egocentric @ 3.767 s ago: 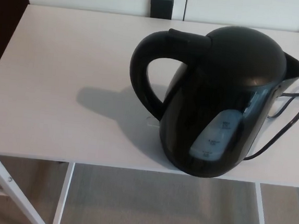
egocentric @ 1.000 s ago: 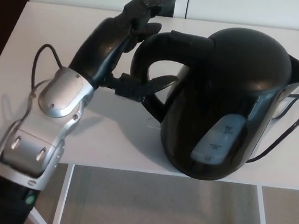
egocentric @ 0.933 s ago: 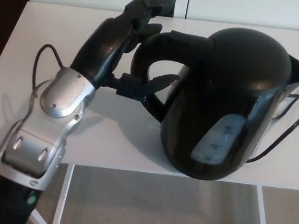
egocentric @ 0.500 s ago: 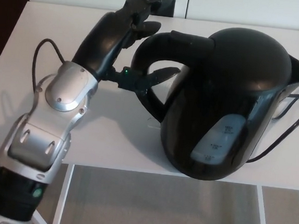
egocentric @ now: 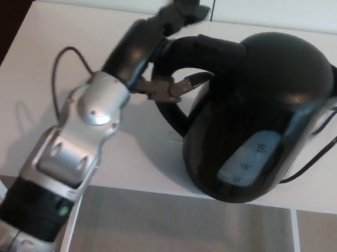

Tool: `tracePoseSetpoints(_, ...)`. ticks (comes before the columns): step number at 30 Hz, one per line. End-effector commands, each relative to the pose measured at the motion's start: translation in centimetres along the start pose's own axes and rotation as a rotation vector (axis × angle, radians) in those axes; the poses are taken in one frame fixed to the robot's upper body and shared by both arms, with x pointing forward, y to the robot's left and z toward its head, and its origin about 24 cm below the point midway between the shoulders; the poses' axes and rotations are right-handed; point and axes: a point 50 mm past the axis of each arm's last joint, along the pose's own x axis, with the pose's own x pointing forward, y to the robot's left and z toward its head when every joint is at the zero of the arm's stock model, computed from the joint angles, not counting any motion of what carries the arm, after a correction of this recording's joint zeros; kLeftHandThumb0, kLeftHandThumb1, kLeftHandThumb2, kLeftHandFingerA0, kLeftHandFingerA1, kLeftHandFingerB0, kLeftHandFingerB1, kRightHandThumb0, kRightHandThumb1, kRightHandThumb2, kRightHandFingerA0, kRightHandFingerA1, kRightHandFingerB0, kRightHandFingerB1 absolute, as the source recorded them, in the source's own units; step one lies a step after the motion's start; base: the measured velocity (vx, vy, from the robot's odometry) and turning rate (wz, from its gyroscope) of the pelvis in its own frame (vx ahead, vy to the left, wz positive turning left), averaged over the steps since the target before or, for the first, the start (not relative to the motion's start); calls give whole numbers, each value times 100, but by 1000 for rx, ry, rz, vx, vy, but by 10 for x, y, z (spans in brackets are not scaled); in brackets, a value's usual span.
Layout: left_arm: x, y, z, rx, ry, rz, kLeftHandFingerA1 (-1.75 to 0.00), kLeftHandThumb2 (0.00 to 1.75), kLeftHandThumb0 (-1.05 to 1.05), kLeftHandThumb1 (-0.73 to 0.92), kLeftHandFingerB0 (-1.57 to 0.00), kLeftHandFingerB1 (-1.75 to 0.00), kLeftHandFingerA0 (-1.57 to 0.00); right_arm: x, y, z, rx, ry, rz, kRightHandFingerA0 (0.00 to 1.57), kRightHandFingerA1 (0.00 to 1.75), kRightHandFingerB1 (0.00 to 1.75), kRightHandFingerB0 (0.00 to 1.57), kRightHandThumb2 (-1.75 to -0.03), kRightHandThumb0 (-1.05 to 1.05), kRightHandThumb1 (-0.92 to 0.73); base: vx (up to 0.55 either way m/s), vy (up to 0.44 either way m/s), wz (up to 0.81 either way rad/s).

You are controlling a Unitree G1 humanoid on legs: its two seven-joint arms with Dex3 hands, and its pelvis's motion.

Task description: The robot walk towards a table in front and uses its left hand to pick up the pot from the base and places it on the table

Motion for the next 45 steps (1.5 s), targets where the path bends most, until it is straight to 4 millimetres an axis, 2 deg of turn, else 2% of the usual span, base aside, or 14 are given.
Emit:
tracePoseSetpoints(1, 7, -7, 4, 91, -38, 18, -45, 59, -28, 62, -49, -36, -77, -1, -6, -2, 9, 12, -16, 79, 56, 51, 65, -56, -44, -53, 0, 0, 0)
tracePoseSetpoints(4, 5, -10, -1, 58, -23, -17, -66, 65, -29, 79, -82, -45, -95, -4, -4, -5, -11, 23, -6, 78, 55, 50, 65, -56, -47, -54, 0, 0, 0)
tracePoseSetpoints(7, 5, -11, -2, 68, -14, -24, -66, 65, -29, 79, -82, -45, -95, -4, -4, -6, -10, 28, -5, 78, 55, 50, 65, -56, -47, -54, 0, 0, 0)
tracePoseSetpoints(8, 4, -13, -5, 57, -6, -10, -98, 63, -36, 83, -77, -90, -106, -6, -4, -7, -19, 30, -3, 80, 55, 50, 65, -57, -48, -54, 0, 0, 0)
tracePoseSetpoints(20, 1, -16, -12, -177, 32, 68, -150, 68, -36, 80, -66, -119, -87, -9, -2, -13, -33, 36, 7, 82, 58, 50, 64, -56, -46, -54, 0, 0, 0)
tracePoseSetpoints(25, 0, -16, -11, -235, 44, 69, -150, 68, -36, 80, -66, -119, -87, -9, -2, -13, -30, 34, 9, 82, 58, 50, 64, -56, -46, -54, 0, 0, 0)
tracePoseSetpoints(26, 1, -15, -6, -682, 81, 65, -160, 65, -32, 78, -56, -113, -69, -10, -1, -15, -26, 38, 12, 83, 57, 49, 64, -57, -47, -54, 0, 0, 0)
tracePoseSetpoints(30, 3, -13, -1, -892, 88, 64, -163, 63, -27, 82, -63, -114, -65, -10, -1, -15, -35, 38, 10, 85, 56, 49, 65, -57, -47, -55, 0, 0, 0)
tracePoseSetpoints(32, 7, -5, 11, -1134, 103, 122, -146, 67, -32, 78, -81, -95, -80, -9, -2, -13, -47, 38, 4, 87, 55, 48, 65, -57, -48, -55, 0, 0, 0)
tracePoseSetpoints(33, 9, 0, 17, -1201, 116, 156, -117, 100, -33, 65, -76, -91, -91, -9, -1, -13, -55, 38, 5, 86, 55, 48, 65, -57, -49, -55, 0, 0, 0)
tracePoseSetpoints(35, 10, 2, 20, -1232, 124, 169, -117, 100, -33, 65, -76, -91, -91, -9, -1, -13, -58, 38, 6, 86, 55, 48, 65, -57, -49, -55, 0, 0, 0)
tracePoseSetpoints(36, 9, 8, 24, -1239, 113, 184, -148, 69, -36, 82, -66, -98, -77, -9, -1, -13, -61, 41, 6, 89, 56, 48, 66, -57, -51, -55, 0, 0, 0)
tracePoseSetpoints(43, 9, 30, 35, -1237, 72, 207, -147, 66, -34, 87, -65, -102, -75, -8, 0, -10, -76, 38, 7, 88, 56, 48, 66, -57, -51, -55, 0, 0, 0)
tracePoseSetpoints(45, 7, 58, 49, -1187, -9, 242, -157, 70, -30, 84, -64, -113, -71, -6, -1, -8, -90, 29, 10, 86, 55, 49, 67, -57, -48, -56, 0, 0, 0)
